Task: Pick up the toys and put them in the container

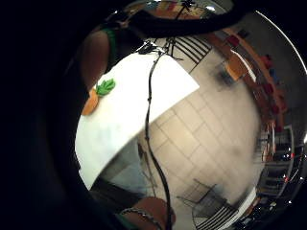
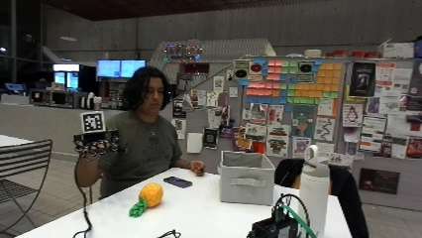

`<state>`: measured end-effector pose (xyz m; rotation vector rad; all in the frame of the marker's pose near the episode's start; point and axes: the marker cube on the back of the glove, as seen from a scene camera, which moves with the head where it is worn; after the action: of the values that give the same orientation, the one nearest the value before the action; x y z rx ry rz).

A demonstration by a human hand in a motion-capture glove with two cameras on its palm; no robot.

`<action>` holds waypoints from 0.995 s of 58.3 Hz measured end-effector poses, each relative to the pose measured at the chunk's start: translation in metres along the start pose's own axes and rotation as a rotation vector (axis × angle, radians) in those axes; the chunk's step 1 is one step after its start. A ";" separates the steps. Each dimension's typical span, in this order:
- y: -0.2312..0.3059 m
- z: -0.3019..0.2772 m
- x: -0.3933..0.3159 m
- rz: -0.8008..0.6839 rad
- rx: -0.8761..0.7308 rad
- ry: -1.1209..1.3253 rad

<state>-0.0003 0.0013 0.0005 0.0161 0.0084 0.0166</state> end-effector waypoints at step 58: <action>-0.061 0.193 -0.144 -0.300 -0.161 -0.238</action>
<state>-0.1414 -0.0656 0.1932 -0.1442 -0.2283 -0.2847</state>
